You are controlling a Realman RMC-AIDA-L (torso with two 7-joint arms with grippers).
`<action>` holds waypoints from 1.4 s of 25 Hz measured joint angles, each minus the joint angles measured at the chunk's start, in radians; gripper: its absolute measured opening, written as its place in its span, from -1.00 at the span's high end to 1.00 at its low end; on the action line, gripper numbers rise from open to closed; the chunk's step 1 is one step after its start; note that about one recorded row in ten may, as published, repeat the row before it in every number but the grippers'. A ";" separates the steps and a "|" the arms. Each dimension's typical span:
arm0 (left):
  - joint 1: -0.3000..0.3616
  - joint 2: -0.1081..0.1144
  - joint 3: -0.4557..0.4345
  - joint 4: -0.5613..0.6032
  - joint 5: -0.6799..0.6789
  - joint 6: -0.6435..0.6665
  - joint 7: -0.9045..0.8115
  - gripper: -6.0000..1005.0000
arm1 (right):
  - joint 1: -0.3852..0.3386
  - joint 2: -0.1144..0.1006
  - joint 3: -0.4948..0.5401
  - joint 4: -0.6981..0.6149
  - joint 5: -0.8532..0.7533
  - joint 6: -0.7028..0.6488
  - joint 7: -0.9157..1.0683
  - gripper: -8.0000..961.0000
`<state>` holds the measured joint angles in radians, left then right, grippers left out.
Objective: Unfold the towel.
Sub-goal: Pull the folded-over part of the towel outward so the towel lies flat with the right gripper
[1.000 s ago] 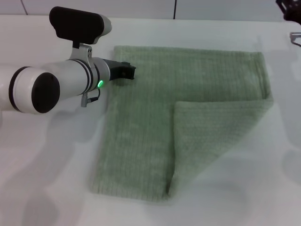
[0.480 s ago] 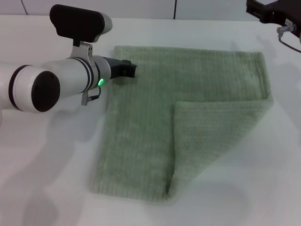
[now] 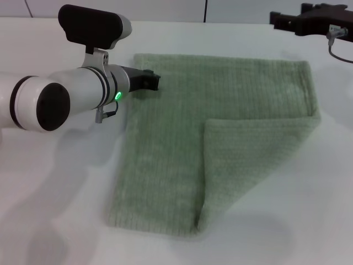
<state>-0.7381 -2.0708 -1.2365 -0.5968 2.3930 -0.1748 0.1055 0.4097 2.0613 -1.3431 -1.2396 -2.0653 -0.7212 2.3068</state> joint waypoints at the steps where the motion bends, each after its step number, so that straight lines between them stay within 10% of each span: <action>1: -0.001 0.000 0.000 0.000 0.000 0.000 0.000 0.99 | 0.012 -0.003 0.023 0.001 0.000 -0.048 -0.005 -0.68; 19: -0.001 0.000 0.000 -0.001 0.000 0.002 0.000 0.99 | 0.266 -0.084 0.147 0.160 -0.026 -0.608 -0.024 -0.68; 35: 0.000 0.002 -0.007 -0.012 0.000 0.001 0.000 0.99 | 0.422 -0.061 0.135 0.308 -0.180 -0.688 -0.061 -0.68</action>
<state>-0.7378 -2.0693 -1.2439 -0.6087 2.3930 -0.1734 0.1059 0.8319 2.0007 -1.2083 -0.9314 -2.2455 -1.4094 2.2460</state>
